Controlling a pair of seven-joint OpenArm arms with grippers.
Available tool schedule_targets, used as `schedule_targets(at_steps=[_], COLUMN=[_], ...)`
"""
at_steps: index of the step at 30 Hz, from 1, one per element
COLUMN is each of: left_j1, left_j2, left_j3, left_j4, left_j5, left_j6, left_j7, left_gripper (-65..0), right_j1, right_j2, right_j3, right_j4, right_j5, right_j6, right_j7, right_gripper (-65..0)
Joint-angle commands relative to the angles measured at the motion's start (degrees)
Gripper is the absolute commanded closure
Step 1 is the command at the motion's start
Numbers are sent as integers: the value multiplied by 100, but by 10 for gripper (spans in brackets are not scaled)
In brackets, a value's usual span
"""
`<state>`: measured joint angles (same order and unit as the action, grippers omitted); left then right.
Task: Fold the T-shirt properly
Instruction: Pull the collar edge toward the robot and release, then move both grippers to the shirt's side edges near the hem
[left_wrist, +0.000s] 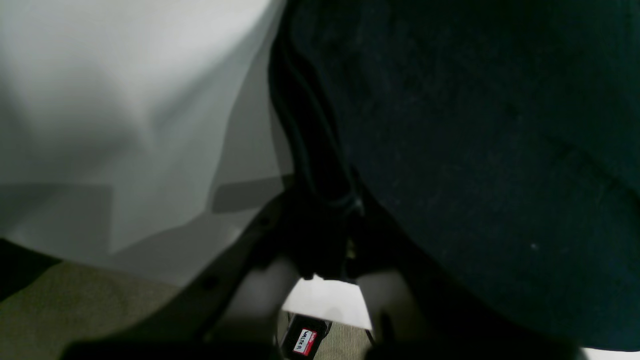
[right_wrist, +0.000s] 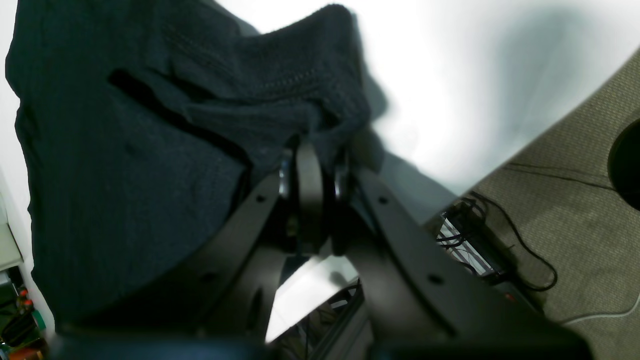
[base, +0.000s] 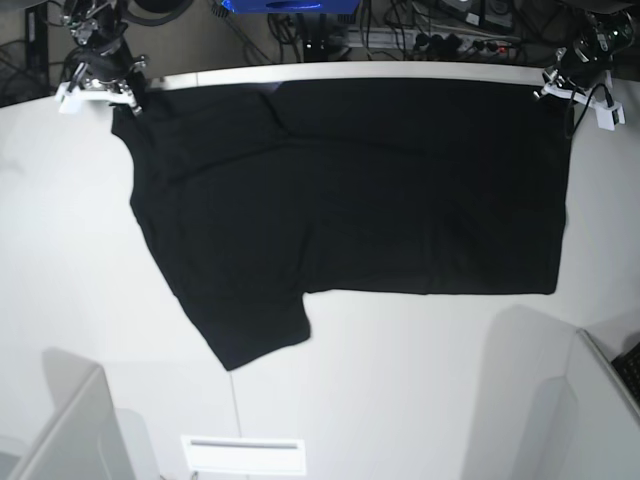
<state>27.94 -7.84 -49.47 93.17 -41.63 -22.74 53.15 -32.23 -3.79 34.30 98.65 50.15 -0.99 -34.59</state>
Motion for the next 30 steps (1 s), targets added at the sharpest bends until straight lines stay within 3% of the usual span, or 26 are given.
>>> schedule_targets(at_steps=[1, 14, 15, 18, 19, 21, 23, 27, 30], left_j1=[41, 41, 41, 41, 32, -12, -30, -232, -390], left_j2=[-100, -109, -109, -100, -91, -91, -109, -135, -364], left_j3=[-59, -68, -68, -253, -402, -736, -1026, -1659, -1932], left_j4=[94, 94, 94, 94, 94, 94, 94, 103, 349], left_j5=[-35, -35, -35, -35, -35, -35, -35, -35, -35], left_j6=[-16, -16, -16, -16, -16, -16, -16, -16, -16], left_j7=[-132, -132, -132, -132, -123, -123, -123, -115, -115], left_gripper=[0, 0, -39, -273, -352, -461, -512, -510, -510], right_j1=[-113, -272, -289, -395, -448, -527, -518, -404, -360], right_j2=[32, 32, 32, 14, 6, -30, -38, 14, 322], right_j3=[46, 29, 38, 46, 64, 345, 635, 1128, 1154], right_j4=[152, 548, 548, 566, 583, 627, 636, 733, 952], right_j5=[-70, -61, -52, -26, 53, 229, 326, 308, 308], right_j6=[-37, -37, -37, -37, -37, -37, -37, -37, -28], right_j7=[8, 0, 0, 8, 35, 26, 8, 8, 8], right_gripper=[0, 0, -50, -246, -281, -290, -290, -293, -294])
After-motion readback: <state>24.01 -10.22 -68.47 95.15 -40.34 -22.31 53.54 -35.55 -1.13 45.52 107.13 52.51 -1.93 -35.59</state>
